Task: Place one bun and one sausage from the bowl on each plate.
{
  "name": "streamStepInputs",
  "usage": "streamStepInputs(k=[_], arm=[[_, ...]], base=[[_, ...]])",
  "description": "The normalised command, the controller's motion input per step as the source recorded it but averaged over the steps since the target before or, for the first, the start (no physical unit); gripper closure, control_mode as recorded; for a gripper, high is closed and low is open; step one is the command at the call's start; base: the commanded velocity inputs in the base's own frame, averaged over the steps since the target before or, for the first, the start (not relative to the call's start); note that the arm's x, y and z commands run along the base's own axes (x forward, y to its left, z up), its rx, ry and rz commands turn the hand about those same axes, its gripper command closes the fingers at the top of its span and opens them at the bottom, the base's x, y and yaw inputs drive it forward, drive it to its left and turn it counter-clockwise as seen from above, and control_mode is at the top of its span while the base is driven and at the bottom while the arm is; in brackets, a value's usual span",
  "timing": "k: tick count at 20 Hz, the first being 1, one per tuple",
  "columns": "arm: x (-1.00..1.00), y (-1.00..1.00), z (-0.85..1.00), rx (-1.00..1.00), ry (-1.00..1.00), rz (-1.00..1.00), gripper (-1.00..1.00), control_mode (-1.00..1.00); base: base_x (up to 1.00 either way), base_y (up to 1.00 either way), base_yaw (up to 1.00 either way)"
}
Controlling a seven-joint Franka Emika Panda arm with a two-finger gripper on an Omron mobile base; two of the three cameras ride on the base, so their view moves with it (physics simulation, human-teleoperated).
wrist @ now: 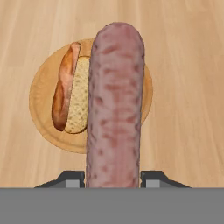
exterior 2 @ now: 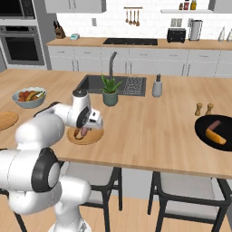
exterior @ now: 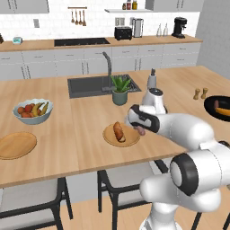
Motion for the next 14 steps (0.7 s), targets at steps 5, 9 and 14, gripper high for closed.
streamStepInputs(k=[5,9,14], arm=[[0.60,0.28,-0.47,0.00,0.00,0.00,1.00,-1.00],[0.22,0.24,-0.38,0.00,-0.03,-0.03,1.00,-1.00],[0.22,-0.04,-0.19,0.07,-0.07,0.00,1.00,-1.00]], base=[[0.00,0.00,0.00],[0.00,0.00,0.00],[0.00,0.00,0.00]])
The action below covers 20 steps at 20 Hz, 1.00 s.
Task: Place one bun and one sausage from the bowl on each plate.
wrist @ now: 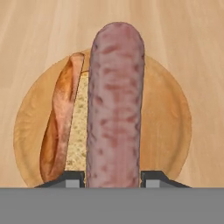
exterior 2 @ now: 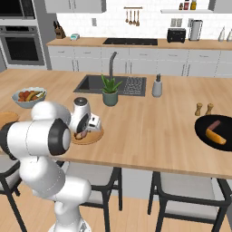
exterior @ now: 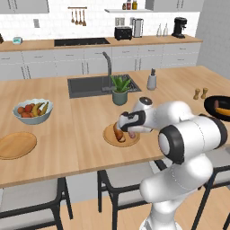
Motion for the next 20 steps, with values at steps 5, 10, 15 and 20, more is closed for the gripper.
streamStepInputs(k=[5,10,15,20], arm=[[0.01,-0.06,-0.19,0.03,-0.01,0.00,-1.00,-1.00],[0.09,0.02,0.00,0.00,0.03,0.01,-1.00,-1.00],[0.12,0.00,0.07,0.00,0.00,0.00,-1.00,-1.00],[-0.03,-0.11,0.42,-0.04,0.03,-0.02,-1.00,-1.00]], base=[[0.00,0.00,0.00],[0.00,0.00,0.00],[0.00,0.00,0.00],[0.00,0.00,0.00]])
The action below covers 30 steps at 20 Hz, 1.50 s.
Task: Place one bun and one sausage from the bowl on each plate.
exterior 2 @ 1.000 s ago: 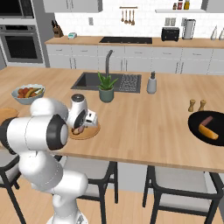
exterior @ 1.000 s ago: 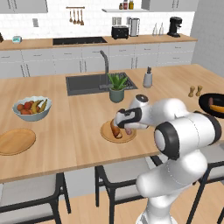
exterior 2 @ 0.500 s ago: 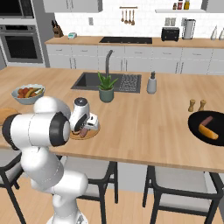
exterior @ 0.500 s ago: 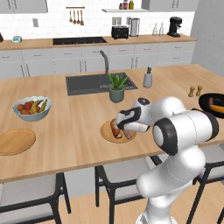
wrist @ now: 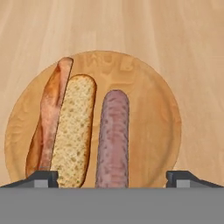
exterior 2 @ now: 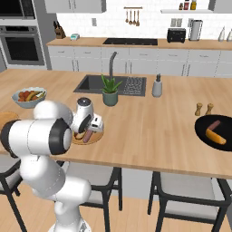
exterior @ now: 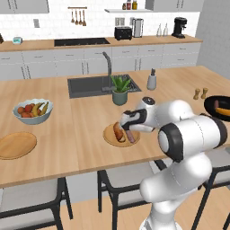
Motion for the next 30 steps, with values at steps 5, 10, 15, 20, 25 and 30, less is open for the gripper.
streamStepInputs(k=[5,10,15,20,25,30], arm=[[-0.53,-0.11,0.85,-0.15,0.03,-0.06,-1.00,-1.00],[-0.99,-0.01,0.92,-0.03,0.01,-0.09,-1.00,-1.00],[-1.00,0.00,0.66,0.00,-0.09,-0.04,-1.00,-1.00],[-1.00,0.00,0.57,0.00,-0.02,-0.04,-1.00,-1.00],[-1.00,-0.01,0.02,0.00,-0.03,-0.01,-1.00,-1.00],[-0.26,0.00,-0.02,0.00,0.00,0.00,-1.00,-1.00]], base=[[0.00,0.00,0.00],[0.00,0.00,0.00],[0.00,0.00,0.00],[0.00,0.00,0.00],[0.00,0.00,0.00],[0.00,0.00,0.00]])
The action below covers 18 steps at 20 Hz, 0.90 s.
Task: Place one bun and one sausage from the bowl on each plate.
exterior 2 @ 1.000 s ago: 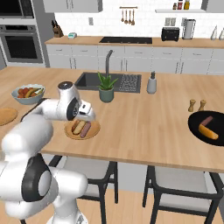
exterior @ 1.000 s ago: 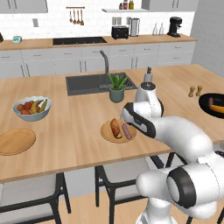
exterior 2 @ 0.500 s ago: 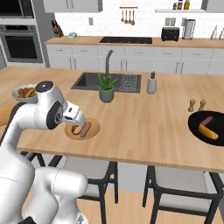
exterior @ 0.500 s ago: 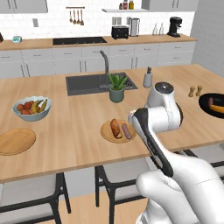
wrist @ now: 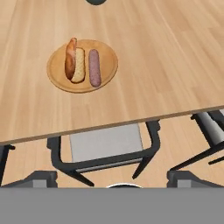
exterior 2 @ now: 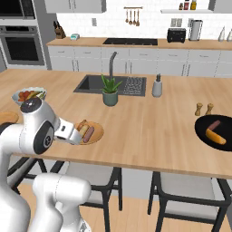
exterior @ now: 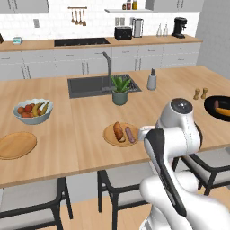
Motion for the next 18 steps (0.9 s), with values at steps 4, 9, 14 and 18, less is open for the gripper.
streamStepInputs(k=[4,9,14,18], arm=[[0.00,0.00,0.00,0.00,0.00,0.00,-1.00,-1.00],[-0.10,-0.30,0.00,0.01,-0.01,0.00,-1.00,1.00],[0.00,0.00,0.00,0.00,0.00,0.00,-1.00,1.00],[0.00,0.00,0.00,0.00,0.00,0.00,-1.00,1.00]], base=[[0.00,0.00,0.00],[-0.01,-0.39,0.00],[0.00,-1.00,0.00],[0.00,-1.00,0.00]])
